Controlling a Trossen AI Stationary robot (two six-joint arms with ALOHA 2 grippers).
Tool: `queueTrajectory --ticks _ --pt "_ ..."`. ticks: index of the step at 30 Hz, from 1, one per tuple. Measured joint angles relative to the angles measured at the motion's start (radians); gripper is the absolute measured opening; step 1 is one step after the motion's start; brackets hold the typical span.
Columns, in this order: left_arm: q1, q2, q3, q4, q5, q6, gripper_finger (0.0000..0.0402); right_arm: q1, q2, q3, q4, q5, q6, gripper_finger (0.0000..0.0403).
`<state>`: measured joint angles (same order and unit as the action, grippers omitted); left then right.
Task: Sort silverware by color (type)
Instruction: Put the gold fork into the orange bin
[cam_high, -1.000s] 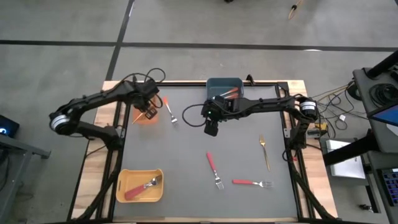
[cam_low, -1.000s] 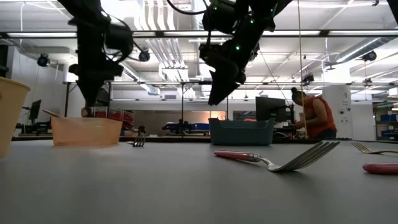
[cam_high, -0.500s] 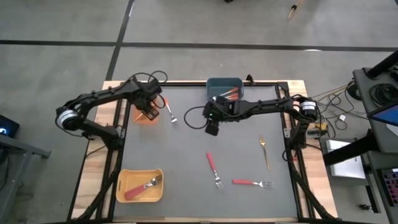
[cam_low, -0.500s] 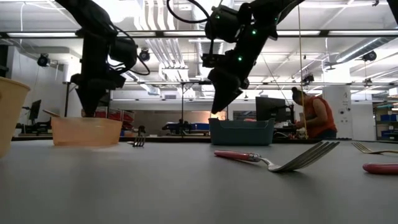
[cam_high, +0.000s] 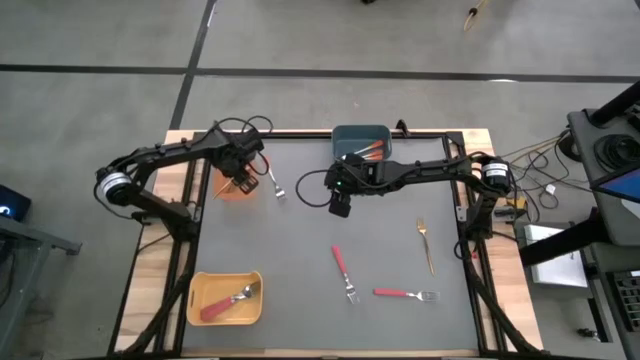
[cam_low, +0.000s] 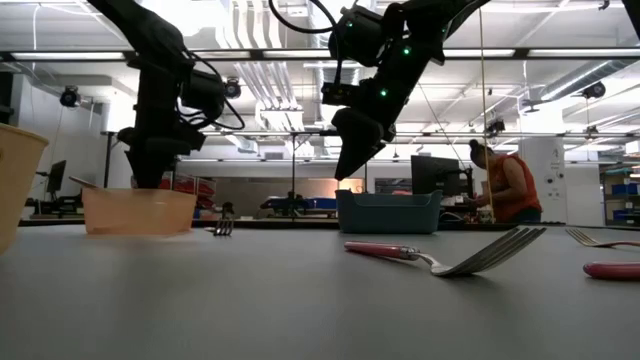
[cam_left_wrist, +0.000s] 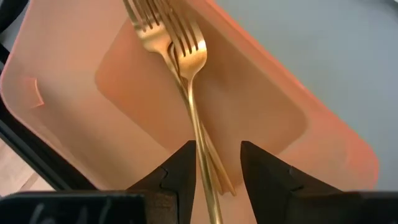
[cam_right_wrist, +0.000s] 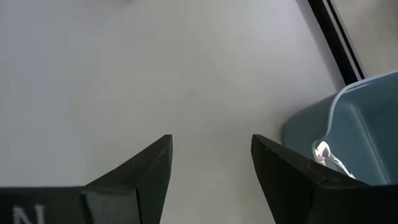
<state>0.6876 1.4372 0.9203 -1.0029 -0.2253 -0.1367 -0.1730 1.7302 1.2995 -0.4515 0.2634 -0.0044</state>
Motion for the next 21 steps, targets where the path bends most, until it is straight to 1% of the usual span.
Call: queueTrajectory --ticks 7,13,18,21 --pt "0.004 0.053 0.000 0.002 -0.001 -0.003 0.0107 0.000 0.000 0.000 0.000 0.000 -0.001 0.0210" --pt "0.004 0.068 0.000 0.025 -0.004 -0.007 0.0107 0.000 0.000 0.000 0.001 0.000 -0.006 0.0210" --pt "0.004 0.084 0.000 0.024 -0.048 -0.036 0.0107 0.000 0.000 0.000 0.002 0.000 -0.024 0.0210" --pt "0.004 0.090 0.000 0.024 -0.054 -0.049 0.0107 -0.001 0.000 0.000 0.011 0.000 -0.045 0.0210"
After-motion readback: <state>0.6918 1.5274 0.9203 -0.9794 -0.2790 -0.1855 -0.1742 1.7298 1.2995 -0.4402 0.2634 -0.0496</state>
